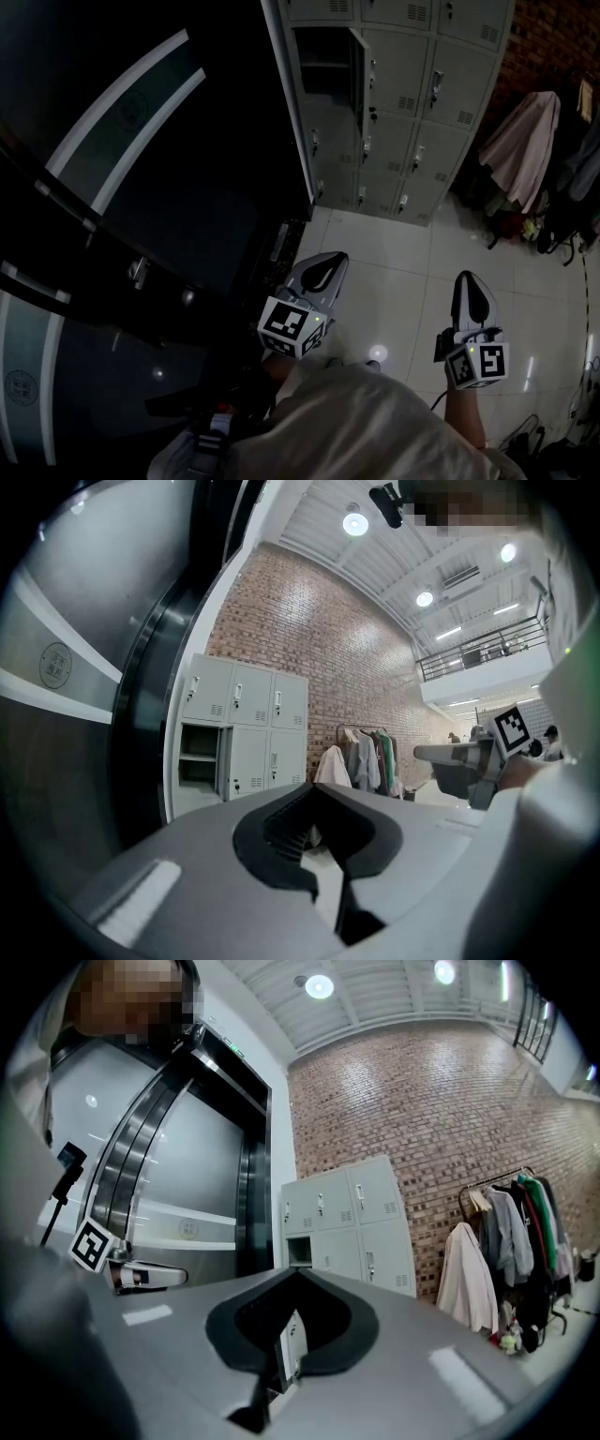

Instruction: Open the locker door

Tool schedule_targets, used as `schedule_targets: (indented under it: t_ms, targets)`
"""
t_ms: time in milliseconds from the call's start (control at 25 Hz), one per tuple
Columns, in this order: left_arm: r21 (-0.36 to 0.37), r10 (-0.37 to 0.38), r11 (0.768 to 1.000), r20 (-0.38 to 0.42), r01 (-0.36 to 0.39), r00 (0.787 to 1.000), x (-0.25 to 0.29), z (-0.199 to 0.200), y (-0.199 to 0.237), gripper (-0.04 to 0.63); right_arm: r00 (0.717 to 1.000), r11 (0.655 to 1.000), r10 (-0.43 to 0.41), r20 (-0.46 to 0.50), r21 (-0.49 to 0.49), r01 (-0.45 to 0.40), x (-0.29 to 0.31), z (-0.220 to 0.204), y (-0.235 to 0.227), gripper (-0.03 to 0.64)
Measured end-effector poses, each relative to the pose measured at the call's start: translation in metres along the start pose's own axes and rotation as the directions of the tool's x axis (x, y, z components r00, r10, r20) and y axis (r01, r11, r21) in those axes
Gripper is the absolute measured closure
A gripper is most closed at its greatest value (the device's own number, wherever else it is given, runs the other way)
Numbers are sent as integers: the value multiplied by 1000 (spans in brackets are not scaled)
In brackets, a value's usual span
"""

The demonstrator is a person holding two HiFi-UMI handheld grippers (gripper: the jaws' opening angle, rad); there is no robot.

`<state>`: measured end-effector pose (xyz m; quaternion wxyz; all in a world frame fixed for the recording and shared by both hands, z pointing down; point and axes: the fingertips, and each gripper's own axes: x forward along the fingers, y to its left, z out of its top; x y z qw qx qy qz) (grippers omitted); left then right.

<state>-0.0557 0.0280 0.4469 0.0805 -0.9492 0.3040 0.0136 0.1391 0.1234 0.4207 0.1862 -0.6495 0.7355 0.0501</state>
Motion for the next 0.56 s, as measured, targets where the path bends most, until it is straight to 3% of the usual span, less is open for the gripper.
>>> schedule_targets:
  t_ms: [560]
  targets:
    - [-22, 12, 1000, -17, -12, 1000, 1, -11, -1, 529, 999, 1000, 12, -33, 9, -12, 1, -7, -4, 617]
